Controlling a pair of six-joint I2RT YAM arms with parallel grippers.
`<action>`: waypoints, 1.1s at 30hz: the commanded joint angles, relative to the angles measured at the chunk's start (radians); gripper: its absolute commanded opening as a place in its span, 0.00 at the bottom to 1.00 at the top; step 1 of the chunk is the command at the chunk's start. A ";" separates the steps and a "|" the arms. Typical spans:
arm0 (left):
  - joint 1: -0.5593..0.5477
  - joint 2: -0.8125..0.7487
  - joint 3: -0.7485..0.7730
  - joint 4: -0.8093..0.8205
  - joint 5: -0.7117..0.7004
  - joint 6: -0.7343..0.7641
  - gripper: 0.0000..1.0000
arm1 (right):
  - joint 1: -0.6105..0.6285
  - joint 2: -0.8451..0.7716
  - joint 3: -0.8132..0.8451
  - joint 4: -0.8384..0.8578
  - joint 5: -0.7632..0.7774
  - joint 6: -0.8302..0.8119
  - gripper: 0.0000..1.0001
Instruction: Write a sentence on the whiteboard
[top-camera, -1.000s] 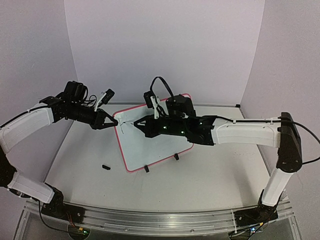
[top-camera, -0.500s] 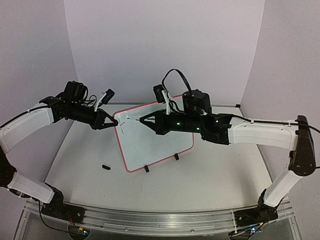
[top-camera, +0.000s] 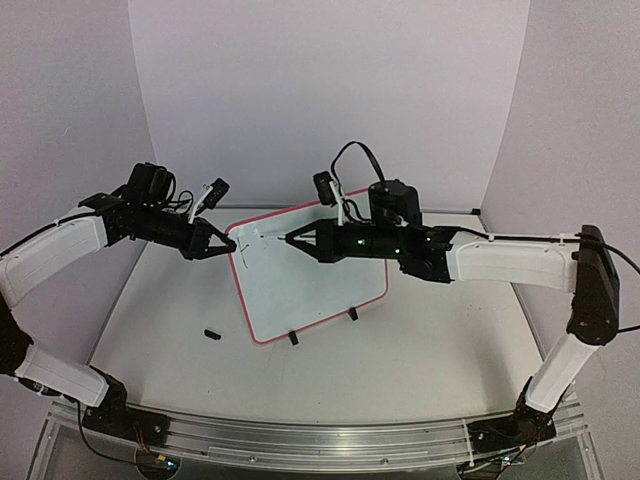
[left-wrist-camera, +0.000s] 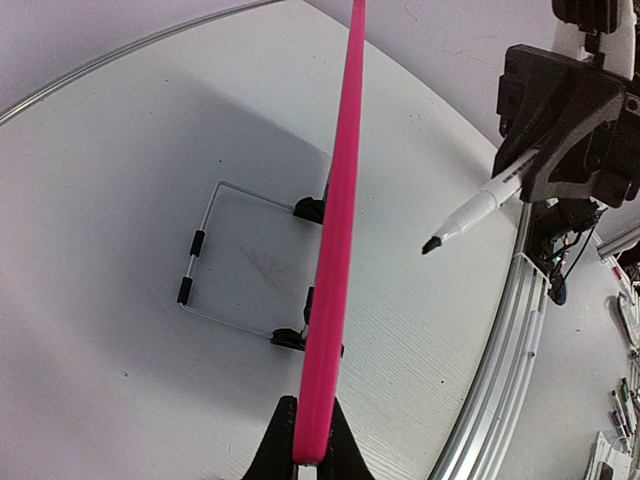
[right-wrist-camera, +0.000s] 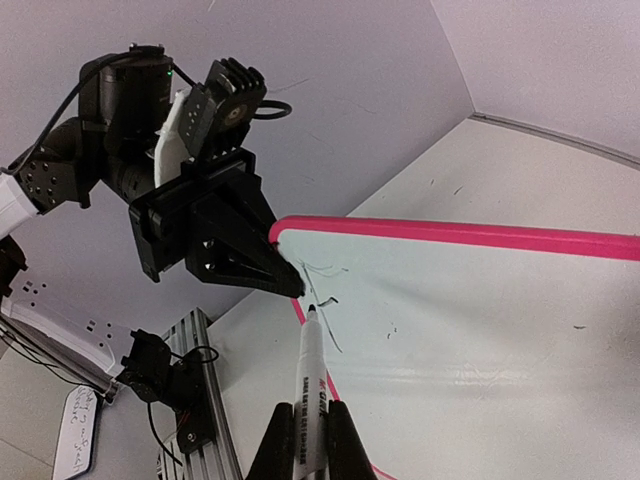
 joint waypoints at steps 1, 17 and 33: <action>0.000 -0.013 -0.010 0.012 -0.027 0.032 0.00 | -0.005 0.033 0.015 0.049 -0.040 0.017 0.00; 0.000 -0.006 -0.008 0.011 -0.024 0.033 0.00 | -0.005 0.084 0.057 0.009 0.033 0.003 0.00; 0.000 -0.006 -0.007 0.009 -0.024 0.035 0.00 | 0.010 0.137 0.122 -0.056 0.058 -0.032 0.00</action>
